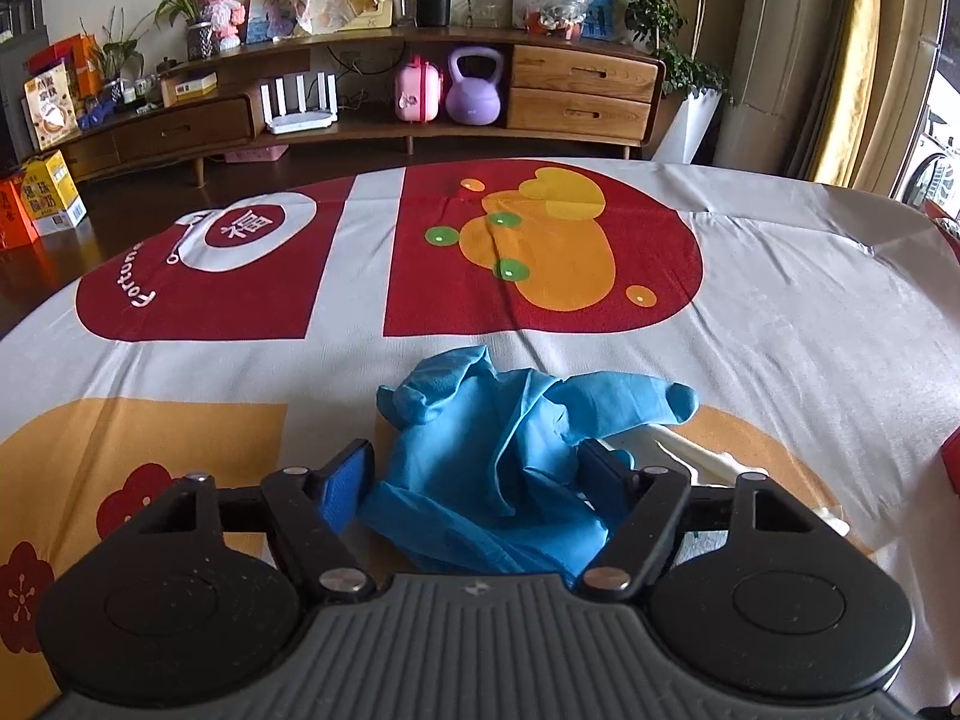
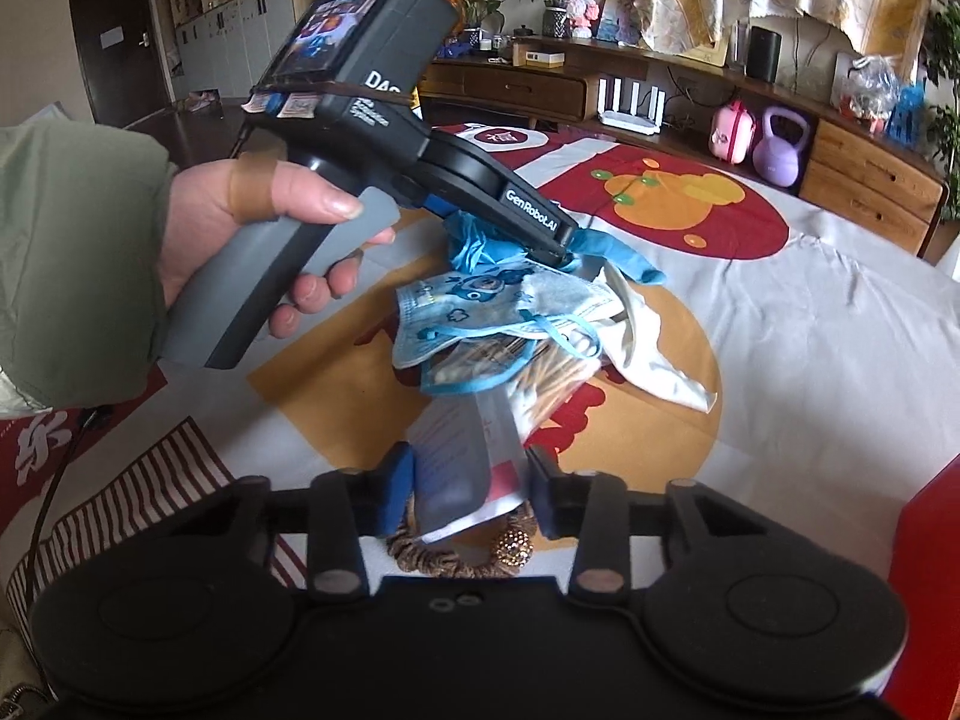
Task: Organize soft objects
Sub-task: 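Grasp the blue glove with the left tool while the right tool grasps a white paper packet, then carry the blue glove with the left tool while the right tool carries the packet to the tin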
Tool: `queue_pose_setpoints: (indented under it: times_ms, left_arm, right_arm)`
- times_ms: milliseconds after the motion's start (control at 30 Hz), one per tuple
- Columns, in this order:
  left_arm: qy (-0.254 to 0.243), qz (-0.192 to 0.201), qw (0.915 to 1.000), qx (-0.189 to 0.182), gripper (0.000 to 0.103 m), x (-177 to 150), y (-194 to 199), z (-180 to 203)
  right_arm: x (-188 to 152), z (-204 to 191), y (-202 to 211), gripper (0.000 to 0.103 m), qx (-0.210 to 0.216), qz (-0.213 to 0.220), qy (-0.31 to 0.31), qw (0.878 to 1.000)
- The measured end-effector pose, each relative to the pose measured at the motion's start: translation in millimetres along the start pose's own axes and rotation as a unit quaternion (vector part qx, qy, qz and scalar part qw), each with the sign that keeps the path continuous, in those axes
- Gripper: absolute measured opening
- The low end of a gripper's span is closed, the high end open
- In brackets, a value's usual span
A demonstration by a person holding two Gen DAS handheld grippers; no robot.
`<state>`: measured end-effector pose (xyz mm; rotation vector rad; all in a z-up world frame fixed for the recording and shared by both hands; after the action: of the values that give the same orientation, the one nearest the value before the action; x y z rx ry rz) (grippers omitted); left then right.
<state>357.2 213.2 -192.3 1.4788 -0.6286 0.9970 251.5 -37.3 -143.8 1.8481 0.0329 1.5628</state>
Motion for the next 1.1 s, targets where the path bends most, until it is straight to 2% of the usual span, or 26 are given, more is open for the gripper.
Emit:
queue_pose_setpoints:
  times_ms: [100,133,267,400,733,1100]
  left_arm:
    - [-0.004,0.003,1.0,-0.001,0.055,1.0,3.2,0.9]
    - [-0.006,0.004,1.0,0.0,0.047,1.6,4.2,1.1]
    - [-0.008,0.0,1.0,0.003,0.035,2.3,7.1,1.4]
    - [-0.004,0.0,1.0,0.007,0.023,3.8,11.5,0.7]
    - [0.004,0.019,0.9998,-0.008,0.016,15.0,36.5,3.1]
    - [0.017,0.042,0.9988,-0.02,0.015,29.3,86.8,9.5]
  right_arm:
    - [1.4,-3.0,4.1,0.032,0.002,0.003,0.007,1.0]
    - [1.6,-4.1,5.6,0.028,0.003,0.004,0.009,1.0]
    - [1.6,-5.5,8.7,0.013,0.002,0.006,0.006,1.0]
    - [2.4,-4.7,14.5,0.009,0.003,0.013,-0.015,1.0]
    - [8.2,3.6,45.2,0.008,-0.011,0.036,-0.07,0.997]
    - [17.7,17.1,109.1,0.007,-0.041,0.075,-0.118,0.989]
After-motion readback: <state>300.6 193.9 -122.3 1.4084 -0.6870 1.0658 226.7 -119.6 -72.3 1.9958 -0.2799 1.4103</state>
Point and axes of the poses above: each gripper's, at about its wrist camera, not at the fingertips, and y roughly against the way its jaws point, z to its right, x to its top, the point moved 8 cm from there along -y, roughly the way its jaws point, and after that the axes turned 15 degrees about z, right-handed, at the moved point
